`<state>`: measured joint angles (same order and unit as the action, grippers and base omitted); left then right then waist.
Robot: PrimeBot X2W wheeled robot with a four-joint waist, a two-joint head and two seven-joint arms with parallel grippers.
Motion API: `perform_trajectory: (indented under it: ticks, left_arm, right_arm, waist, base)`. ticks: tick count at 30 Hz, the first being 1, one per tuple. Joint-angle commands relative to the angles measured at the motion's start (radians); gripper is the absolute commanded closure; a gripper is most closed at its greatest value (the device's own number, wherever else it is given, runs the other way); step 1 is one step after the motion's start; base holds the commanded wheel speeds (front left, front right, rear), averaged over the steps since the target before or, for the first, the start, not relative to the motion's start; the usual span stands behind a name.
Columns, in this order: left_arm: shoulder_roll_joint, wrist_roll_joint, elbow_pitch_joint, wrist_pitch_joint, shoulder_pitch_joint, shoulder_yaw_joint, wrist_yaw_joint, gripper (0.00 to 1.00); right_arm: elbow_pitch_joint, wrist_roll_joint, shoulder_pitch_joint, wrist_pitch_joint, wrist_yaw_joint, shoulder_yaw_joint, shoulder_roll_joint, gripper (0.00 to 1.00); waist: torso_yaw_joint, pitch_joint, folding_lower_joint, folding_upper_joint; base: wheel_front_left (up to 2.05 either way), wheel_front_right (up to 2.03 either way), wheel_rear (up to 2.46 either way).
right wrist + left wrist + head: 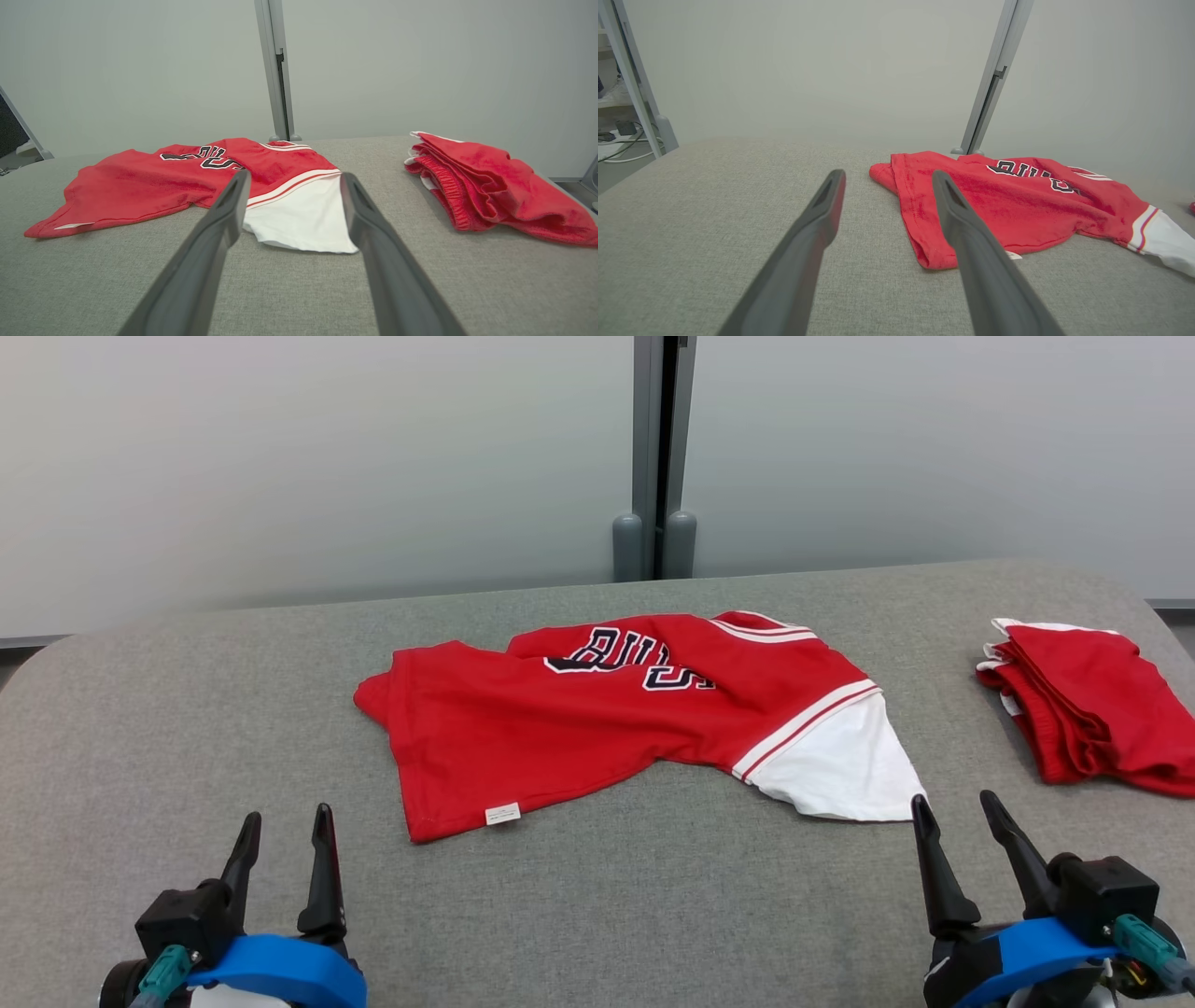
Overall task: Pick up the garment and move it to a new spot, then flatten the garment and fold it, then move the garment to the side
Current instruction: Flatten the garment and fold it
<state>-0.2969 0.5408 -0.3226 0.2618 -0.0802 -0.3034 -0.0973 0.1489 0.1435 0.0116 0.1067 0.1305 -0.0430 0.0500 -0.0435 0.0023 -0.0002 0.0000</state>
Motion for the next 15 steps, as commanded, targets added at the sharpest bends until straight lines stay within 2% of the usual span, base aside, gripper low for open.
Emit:
perform_trajectory:
  ticks: [1, 15]
  left_arm:
    - [0.002, -0.009, 0.007, 0.004, 0.012, 0.008, -0.001, 0.00]
    - [0.007, -0.035, 0.019, 0.004, 0.026, 0.021, 0.008, 0.00]
  right_arm:
    - [0.001, 0.005, -0.016, -0.001, 0.001, -0.004, 0.001, 0.00]
    - [0.000, 0.007, -0.016, -0.001, 0.001, -0.007, 0.001, 0.00]
  waist:
    - [0.001, -0.001, 0.0002, 0.0000]
    - [0.003, 0.007, 0.0002, 0.0000]
  base:
    - [0.00, 0.00, 0.00]
    - [0.00, 0.00, 0.00]
